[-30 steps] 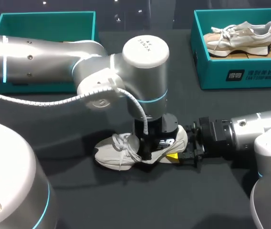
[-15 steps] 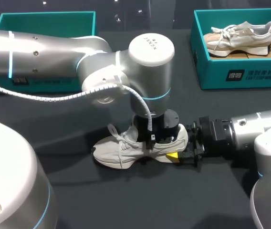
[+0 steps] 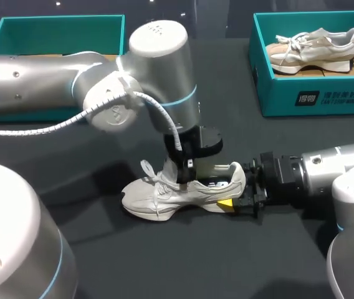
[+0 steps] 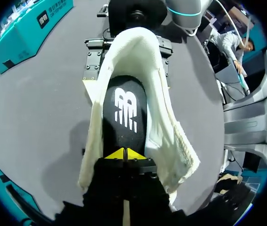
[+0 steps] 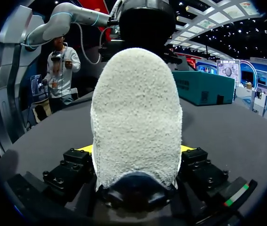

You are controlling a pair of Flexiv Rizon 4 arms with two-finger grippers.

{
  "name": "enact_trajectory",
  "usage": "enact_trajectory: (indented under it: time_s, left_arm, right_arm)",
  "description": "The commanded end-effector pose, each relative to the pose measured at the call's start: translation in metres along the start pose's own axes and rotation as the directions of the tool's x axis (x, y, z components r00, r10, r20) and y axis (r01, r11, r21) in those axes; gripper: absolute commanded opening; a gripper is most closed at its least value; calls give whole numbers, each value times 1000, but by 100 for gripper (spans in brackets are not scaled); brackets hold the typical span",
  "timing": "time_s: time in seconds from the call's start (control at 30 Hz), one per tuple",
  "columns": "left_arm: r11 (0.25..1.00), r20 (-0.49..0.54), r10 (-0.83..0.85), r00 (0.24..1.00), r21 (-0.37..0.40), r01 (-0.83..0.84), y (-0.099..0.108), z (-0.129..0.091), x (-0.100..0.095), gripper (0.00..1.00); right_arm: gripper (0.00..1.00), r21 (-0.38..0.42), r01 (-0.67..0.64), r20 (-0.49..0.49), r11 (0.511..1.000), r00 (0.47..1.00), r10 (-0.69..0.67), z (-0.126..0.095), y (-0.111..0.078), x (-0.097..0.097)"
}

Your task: Take the shoe out of the shoebox, open the shoe tongue, remove and reinsert the insole, then place the shoe into the shoebox

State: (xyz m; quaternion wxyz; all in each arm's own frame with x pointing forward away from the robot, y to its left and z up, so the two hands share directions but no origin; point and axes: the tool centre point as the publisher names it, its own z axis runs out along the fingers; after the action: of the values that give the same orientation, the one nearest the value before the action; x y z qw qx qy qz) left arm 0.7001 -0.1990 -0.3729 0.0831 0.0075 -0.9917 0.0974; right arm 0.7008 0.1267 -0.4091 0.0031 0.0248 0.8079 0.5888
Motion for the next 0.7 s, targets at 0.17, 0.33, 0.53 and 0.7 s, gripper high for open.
enact_trajectory:
  time_s: [0.17, 0.33, 0.53, 0.7]
  left_arm:
    - [996, -40, 47, 998, 80, -44, -1, -18, 5, 0]
    - [997, -35, 73, 997, 42, -71, -8, -7, 8, 0]
    - [996, -54, 88, 995, -23, -89, -17, 14, 9, 0]
    - [991, -87, 116, 989, -62, -121, -18, 26, 15, 9]
  right_arm:
    - [0, 4, -1, 1, 1000, 1000, 1, 2, -1, 2]
    - [0, 4, -1, 1, 1000, 1000, 1, 2, -1, 2]
    - [0, 4, -1, 1, 1000, 1000, 1, 2, -1, 2]
    - [0, 4, -1, 1, 1000, 1000, 1, 2, -1, 2]
